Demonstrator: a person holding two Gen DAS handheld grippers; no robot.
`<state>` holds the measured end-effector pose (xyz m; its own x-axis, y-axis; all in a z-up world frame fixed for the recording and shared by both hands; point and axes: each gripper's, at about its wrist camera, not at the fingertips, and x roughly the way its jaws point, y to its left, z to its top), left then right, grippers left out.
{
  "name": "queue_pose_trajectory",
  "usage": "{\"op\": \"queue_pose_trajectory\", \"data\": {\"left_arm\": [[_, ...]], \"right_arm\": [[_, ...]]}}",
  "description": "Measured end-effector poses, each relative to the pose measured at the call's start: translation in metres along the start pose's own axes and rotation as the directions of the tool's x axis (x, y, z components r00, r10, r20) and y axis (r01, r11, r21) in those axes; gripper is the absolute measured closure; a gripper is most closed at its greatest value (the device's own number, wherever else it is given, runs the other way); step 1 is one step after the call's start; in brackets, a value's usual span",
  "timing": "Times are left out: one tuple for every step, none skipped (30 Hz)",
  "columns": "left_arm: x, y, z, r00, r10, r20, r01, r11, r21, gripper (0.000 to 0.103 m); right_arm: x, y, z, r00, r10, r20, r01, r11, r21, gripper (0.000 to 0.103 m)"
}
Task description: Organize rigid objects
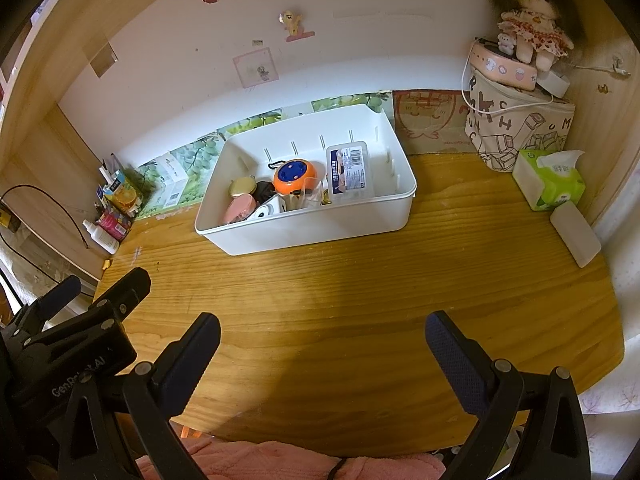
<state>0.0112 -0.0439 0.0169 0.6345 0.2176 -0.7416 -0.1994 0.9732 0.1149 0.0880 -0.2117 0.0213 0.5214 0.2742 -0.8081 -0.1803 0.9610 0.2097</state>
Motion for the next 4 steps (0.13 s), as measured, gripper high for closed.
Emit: {"op": "queue_pose_trajectory", "data": {"left_arm": [[-0.0001, -0.0002, 0.0, 1.0, 0.001, 0.0, -0.001, 1.0, 0.0, 0.001], [-0.0002, -0.0007, 0.0006, 1.0, 0.001, 0.001, -0.001, 1.0, 0.002, 0.001], [-0.0003, -0.0007, 0.0005, 1.0, 0.001, 0.001, -0.001, 1.0, 0.003, 0.001], [-0.0002, -0.0014, 0.0017, 1.0, 0.0, 0.001, 0.0, 1.0, 0.005, 0.001]], "right_arm": [[0.0002, 0.0, 0.0, 1.0, 0.0, 0.0, 0.0, 1.0, 0.0, 0.0], [-0.0001, 0.0, 0.0, 1.0, 0.0, 0.0, 0.0, 1.0, 0.001, 0.0], [0.0, 0.0, 0.0002, 1.0, 0.0, 0.0, 0.0, 1.0, 0.0, 0.0], [0.0001, 0.0, 0.0002, 1.0, 0.0, 0.0, 0.0, 1.0, 0.0, 0.0]]}}
